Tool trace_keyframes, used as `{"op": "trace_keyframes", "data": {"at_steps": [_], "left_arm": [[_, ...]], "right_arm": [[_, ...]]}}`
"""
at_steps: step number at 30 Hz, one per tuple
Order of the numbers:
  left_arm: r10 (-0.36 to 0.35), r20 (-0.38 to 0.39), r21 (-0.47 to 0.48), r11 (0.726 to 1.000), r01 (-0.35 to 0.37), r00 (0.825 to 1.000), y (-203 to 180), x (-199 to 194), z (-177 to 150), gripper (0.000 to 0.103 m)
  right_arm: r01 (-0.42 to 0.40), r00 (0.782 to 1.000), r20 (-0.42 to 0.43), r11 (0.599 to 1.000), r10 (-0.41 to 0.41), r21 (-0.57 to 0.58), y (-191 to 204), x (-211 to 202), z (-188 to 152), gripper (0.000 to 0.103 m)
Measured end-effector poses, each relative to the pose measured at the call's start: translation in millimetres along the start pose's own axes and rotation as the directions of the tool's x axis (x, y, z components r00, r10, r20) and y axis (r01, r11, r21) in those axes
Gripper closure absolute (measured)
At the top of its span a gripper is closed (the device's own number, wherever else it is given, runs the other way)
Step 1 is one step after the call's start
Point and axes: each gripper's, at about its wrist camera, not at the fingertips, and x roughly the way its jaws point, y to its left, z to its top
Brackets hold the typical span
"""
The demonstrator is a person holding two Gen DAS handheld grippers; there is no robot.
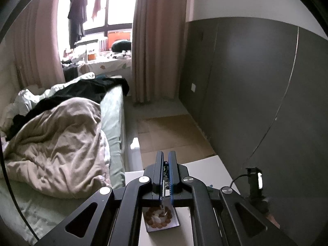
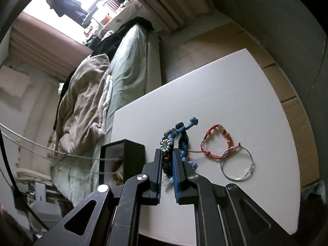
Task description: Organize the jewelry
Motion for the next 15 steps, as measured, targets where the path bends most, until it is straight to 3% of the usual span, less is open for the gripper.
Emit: {"op": "trace_keyframes", "data": {"at_steps": [15], "left_arm": [[0.002,0.044,0.034,0.999,-0.003,0.999,-10.8,-26.6,7.8,0.099]], "right_arm": [[0.015,1.000,-0.016,1.000,-0.015,-0.014,5.1,7.9,-2.2,0.092]]}}
